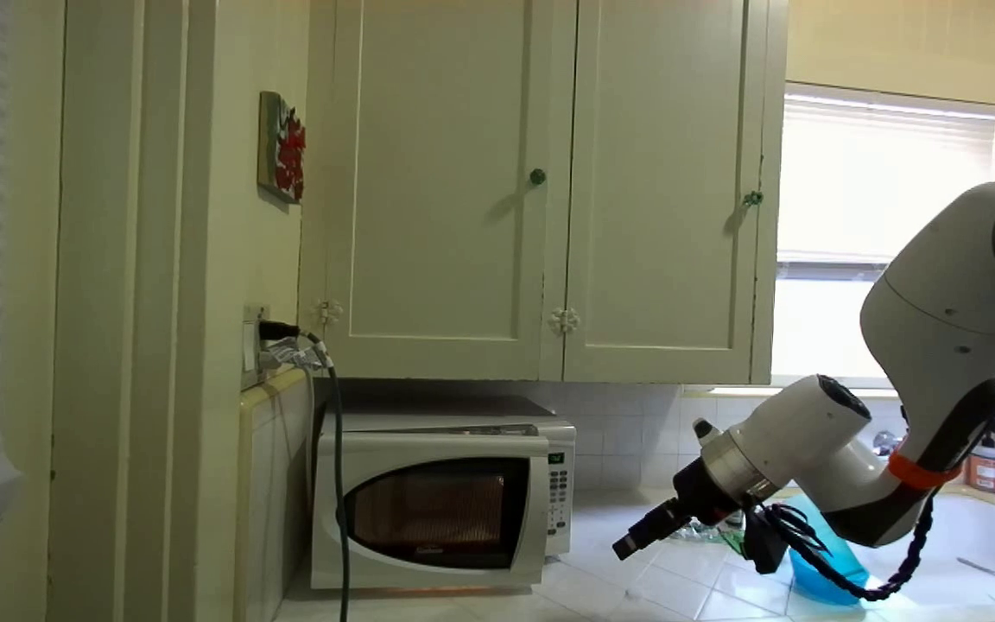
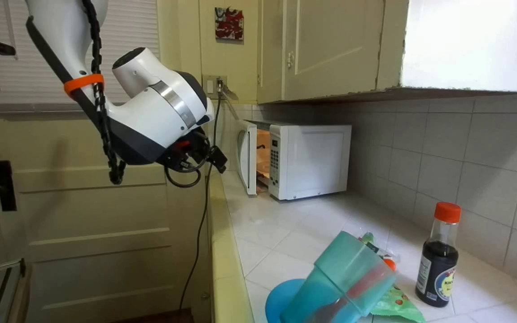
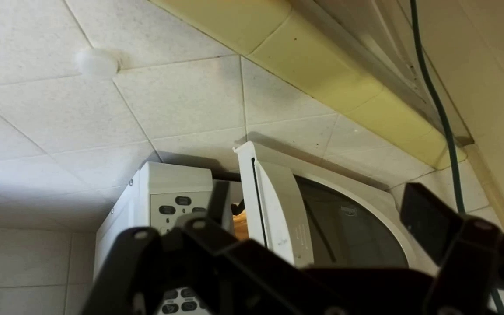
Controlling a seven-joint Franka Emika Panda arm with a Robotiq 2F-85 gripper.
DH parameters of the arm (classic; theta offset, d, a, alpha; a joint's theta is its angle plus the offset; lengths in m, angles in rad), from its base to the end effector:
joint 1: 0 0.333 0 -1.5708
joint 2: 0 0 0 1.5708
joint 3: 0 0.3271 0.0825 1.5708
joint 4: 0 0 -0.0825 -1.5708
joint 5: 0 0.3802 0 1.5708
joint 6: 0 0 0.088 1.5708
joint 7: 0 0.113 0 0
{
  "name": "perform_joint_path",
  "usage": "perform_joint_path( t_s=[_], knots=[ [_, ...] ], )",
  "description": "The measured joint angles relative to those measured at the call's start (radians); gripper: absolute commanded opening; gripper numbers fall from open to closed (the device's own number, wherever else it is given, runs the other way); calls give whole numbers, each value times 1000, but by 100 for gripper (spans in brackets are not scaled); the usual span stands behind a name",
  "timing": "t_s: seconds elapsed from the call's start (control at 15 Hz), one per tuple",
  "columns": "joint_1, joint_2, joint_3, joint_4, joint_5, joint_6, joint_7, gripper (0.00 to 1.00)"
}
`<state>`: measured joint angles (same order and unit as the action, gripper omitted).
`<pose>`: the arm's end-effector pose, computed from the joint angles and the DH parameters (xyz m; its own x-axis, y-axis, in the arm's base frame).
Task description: Open the microwave
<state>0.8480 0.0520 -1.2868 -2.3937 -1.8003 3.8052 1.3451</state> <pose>0.4232 -0.0464 0.3778 0.7098 0.1403 0.6903 0.3286 -0.9328 -0.1483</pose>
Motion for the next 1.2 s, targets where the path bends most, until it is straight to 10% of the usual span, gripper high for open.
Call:
perform_joint_path(
  t_s=[0.8,1.2],
  knots=[
    [58,384,-146,496,-352,425,637,100],
    [69,389,-9,737,-621,408,896,100]
  ],
)
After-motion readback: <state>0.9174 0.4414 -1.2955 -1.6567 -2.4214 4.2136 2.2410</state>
